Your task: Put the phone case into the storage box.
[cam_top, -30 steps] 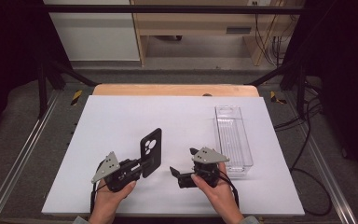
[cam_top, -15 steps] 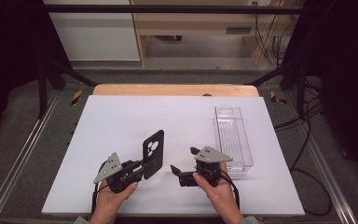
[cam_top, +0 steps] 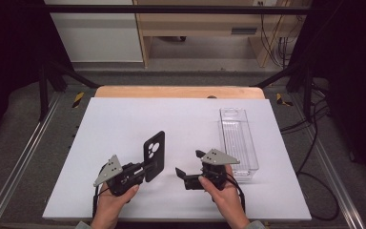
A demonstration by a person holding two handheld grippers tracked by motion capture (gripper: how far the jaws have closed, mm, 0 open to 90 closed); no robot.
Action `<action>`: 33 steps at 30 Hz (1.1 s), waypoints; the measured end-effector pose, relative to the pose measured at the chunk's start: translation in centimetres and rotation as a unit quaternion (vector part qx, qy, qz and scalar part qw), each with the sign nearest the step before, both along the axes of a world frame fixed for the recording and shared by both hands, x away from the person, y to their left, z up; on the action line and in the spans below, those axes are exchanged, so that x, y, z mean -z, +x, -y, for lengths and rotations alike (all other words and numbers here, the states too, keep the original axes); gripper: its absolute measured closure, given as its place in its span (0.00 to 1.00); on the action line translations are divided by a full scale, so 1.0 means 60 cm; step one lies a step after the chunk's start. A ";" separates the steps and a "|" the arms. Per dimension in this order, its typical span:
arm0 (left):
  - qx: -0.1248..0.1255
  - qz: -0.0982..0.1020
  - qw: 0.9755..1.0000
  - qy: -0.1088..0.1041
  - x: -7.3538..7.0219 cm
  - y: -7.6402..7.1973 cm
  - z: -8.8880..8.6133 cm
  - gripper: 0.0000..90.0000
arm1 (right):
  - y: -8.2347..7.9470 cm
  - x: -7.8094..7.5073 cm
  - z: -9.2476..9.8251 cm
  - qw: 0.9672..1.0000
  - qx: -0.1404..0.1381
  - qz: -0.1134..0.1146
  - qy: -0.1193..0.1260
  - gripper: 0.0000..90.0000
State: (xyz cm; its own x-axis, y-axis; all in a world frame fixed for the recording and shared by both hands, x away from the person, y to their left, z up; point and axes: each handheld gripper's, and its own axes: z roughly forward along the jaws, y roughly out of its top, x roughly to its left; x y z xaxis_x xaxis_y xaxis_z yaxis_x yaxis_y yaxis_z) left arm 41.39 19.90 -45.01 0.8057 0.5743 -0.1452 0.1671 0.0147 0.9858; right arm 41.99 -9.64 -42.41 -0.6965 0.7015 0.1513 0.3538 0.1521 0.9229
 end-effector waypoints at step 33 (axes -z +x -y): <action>-0.033 -0.022 0.997 -0.073 -0.007 0.015 -0.043 0.90 | 0.023 -0.091 -0.065 0.995 0.005 0.053 0.080 0.06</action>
